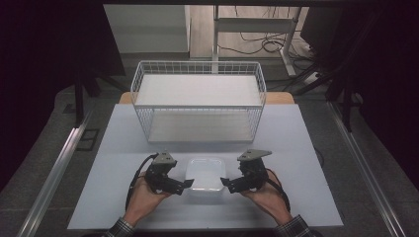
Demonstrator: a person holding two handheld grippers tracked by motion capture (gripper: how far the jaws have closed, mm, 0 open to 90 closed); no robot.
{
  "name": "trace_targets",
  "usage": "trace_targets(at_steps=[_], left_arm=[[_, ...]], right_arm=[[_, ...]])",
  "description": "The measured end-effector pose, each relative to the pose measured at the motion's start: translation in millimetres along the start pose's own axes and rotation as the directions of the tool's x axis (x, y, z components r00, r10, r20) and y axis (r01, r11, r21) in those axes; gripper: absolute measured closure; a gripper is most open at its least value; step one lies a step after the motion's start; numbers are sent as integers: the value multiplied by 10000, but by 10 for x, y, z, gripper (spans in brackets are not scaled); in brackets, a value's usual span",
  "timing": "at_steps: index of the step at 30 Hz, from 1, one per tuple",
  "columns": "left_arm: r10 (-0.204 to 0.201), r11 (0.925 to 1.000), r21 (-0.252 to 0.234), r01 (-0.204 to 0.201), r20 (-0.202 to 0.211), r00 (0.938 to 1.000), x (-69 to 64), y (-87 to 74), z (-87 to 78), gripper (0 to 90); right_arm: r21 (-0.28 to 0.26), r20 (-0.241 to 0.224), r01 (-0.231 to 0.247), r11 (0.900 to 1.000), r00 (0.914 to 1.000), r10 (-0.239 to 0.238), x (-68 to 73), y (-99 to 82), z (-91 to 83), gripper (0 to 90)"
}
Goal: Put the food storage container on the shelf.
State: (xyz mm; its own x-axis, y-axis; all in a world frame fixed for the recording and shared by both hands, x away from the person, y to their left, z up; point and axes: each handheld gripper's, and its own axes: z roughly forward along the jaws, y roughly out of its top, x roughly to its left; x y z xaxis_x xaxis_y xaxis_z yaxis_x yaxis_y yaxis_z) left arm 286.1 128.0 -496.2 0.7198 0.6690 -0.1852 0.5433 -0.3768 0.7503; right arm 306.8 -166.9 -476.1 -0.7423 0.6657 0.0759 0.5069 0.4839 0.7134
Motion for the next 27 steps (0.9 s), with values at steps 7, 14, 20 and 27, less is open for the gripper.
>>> trace_targets(at_steps=[7, 14, 20, 27], left_arm=[[-652, 9978, -95, 657, 517, 9965, 91, 31, 122, 132], [-1413, 9899, 131, 1415, 1976, 9700, 143, -34, 104, 316], [-1779, 9840, 299, 1756, 2151, 9602, 90, -125, -68, 510], [-2137, 9768, 277, 2124, 1927, 9577, 38, -136, -131, 639]], right_arm=[[-117, -486, -377, 9992, 9981, 371, 38, 73, 87, 171], [657, -2269, -1910, 9794, 9529, 2011, -75, 21, 192, 322], [1175, -2531, -2480, 9616, 9289, 2704, -61, -28, 109, 433], [848, -2229, -2718, 9586, 9325, 2841, -19, -35, -57, 664]])
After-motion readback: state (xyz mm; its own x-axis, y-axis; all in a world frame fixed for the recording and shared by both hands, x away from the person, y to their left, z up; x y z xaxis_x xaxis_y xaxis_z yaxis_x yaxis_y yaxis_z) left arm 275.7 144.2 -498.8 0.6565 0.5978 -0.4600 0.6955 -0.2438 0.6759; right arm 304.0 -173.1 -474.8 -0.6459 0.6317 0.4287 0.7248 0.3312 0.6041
